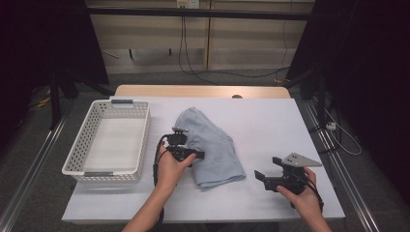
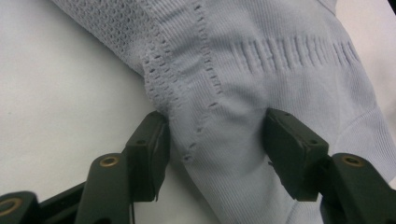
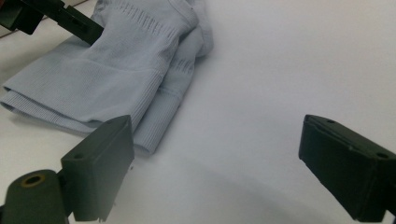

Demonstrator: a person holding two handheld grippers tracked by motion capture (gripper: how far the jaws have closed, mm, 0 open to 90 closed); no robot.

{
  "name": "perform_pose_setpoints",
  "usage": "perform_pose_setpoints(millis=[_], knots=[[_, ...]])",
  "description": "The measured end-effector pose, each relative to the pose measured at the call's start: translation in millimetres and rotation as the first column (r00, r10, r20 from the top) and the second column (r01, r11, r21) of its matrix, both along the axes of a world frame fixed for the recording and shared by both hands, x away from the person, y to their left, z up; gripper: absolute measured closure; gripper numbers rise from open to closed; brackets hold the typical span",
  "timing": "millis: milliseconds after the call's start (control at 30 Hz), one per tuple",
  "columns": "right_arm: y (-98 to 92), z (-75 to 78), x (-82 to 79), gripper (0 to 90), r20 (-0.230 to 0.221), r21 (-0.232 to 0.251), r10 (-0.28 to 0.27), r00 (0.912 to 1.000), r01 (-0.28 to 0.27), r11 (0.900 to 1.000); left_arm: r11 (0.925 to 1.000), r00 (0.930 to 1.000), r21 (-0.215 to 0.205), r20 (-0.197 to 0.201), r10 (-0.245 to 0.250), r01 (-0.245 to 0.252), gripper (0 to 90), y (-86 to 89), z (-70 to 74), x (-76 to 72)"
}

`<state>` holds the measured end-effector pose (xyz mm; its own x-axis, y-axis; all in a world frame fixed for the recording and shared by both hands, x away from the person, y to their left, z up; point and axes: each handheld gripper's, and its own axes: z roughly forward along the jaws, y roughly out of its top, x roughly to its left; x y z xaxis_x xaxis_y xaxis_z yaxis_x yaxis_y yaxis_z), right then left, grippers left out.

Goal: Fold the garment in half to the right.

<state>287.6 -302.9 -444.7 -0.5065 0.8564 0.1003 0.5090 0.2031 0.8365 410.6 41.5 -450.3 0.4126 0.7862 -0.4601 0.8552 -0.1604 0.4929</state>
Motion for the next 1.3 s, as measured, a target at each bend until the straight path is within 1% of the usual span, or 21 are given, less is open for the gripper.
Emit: perform_pose_setpoints(millis=[67, 133, 167, 300, 400, 433, 467, 500, 567, 633, 700, 733, 767, 867, 1000, 1067, 1167, 1233, 1300], knots=[[-0.9, 0.1, -0.9, 10.3, -0.001, 0.002, -0.007, 1.0, 0.007, 1.0, 1.0, 1.0, -0.008, -0.002, 0.001, -0.001, 47.8, -2.7, -1.0, -0.2], [-1.6, 0.2, -1.3, 10.4, 0.003, 0.004, -0.009, 1.0, 0.009, 1.0, 1.0, 1.0, -0.003, -0.004, -0.005, 0.004, 50.5, -4.0, -0.6, 0.0], [-1.7, 0.2, -1.6, 10.3, 0.003, 0.003, -0.01, 1.0, 0.009, 1.0, 1.0, 1.0, 0.0, 0.003, -0.005, 0.005, 52.0, -4.8, -0.8, 0.1], [-0.3, 0.7, -1.6, 10.3, 0.003, 0.009, -0.01, 0.9999, 0.01, 1.0, 1.0, 1.0, -0.01, 0.005, -0.001, 0.001, 58.5, -5.9, -2.2, -0.8], [1.4, 1.4, -1.1, 10.4, 0.003, 0.01, -0.007, 1.0, 0.007, 1.0, 0.9998, 1.0, -0.017, 0.005, -0.008, 0.008, 64.7, -5.8, -2.5, -0.4], [1.9, 1.2, -0.7, 10.4, 0.004, 0.01, -0.006, 1.0, 0.006, 1.0, 0.9998, 1.0, -0.02, 0.002, -0.007, 0.007, 67.4, -4.9, -1.9, 0.0], [2.3, 0.8, -0.4, 10.4, 0.004, 0.008, -0.006, 1.0, 0.006, 1.0, 0.9996, 0.9998, -0.019, -0.001, -0.022, 0.022, 69.4, -3.2, -0.7, 1.0], [2.6, 0.6, -0.3, 10.5, 0.002, 0.008, -0.004, 1.0, 0.004, 1.0, 0.9995, 0.9997, -0.022, -0.007, -0.024, 0.024, 70.6, -2.1, 0.9, 1.8], [2.7, 0.0, -0.1, 10.5, 0.001, 0.007, -0.001, 1.0, 0.001, 1.0, 0.9987, 0.9995, -0.046, -0.022, -0.024, 0.023, 71.3, 1.9, 3.9, 4.0], [2.1, 0.0, -0.1, 10.4, 0.001, 0.008, -0.003, 1.0, 0.003, 1.0, 0.9985, 0.9991, -0.049, -0.035, -0.025, 0.023, 71.5, 8.8, 7.0, 7.2], [0.9, 0.6, -0.5, 10.4, 0.004, 0.009, -0.006, 1.0, 0.006, 1.0, 0.9986, 0.9982, -0.051, -0.058, -0.019, 0.016, 71.5, 18.2, 10.0, 11.4], [0.4, 1.1, -0.8, 10.4, 0.004, 0.01, -0.009, 1.0, 0.009, 1.0, 0.9987, 0.998, -0.051, -0.063, -0.004, 0.001, 71.4, 22.9, 11.6, 13.1], [-0.1, 1.2, -0.9, 10.5, 0.007, 0.012, -0.011, 0.9999, 0.011, 1.0, 0.9989, 0.998, -0.046, -0.062, 0.008, -0.01, 71.3, 27.4, 13.0, 14.7], [-0.8, 1.0, -0.5, 10.4, 0.005, 0.011, -0.013, 0.9999, 0.013, 1.0, 0.9975, 0.9978, -0.056, -0.053, 0.04, -0.043, 69.7, 38.0, 16.0, 18.1], [0.6, 0.7, 0.7, 10.5, 0.007, 0.01, -0.009, 0.9999, 0.009, 1.0, 0.9968, 0.997, -0.052, -0.052, 0.058, -0.061, 63.0, 38.4, 12.7, 17.4], [1.8, 0.8, 0.8, 10.4, 0.003, 0.01, -0.009, 1.0, 0.009, 1.0, 0.9968, 0.9971, -0.054, -0.051, 0.056, -0.059, 57.4, 38.3, 11.7, 16.8], [2.9, 1.1, 0.8, 10.4, 0.008, 0.007, -0.001, 1.0, 0.001, 1.0, 0.9966, 0.9972, -0.054, -0.045, 0.06, -0.062, 52.6, 37.6, 10.4, 15.1], [2.9, 0.8, 0.9, 10.4, 0.007, 0.009, 0.001, 1.0, -0.001, 1.0, 0.9967, 0.9968, -0.046, -0.045, 0.065, -0.067, 48.4, 37.1, 8.8, 14.1], [2.5, 0.7, 0.8, 10.4, 0.005, 0.009, 0.0, 1.0, -0.001, 1.0, 0.9957, 0.9956, -0.051, -0.057, 0.074, -0.077, 48.0, 38.2, 7.0, 13.5]])
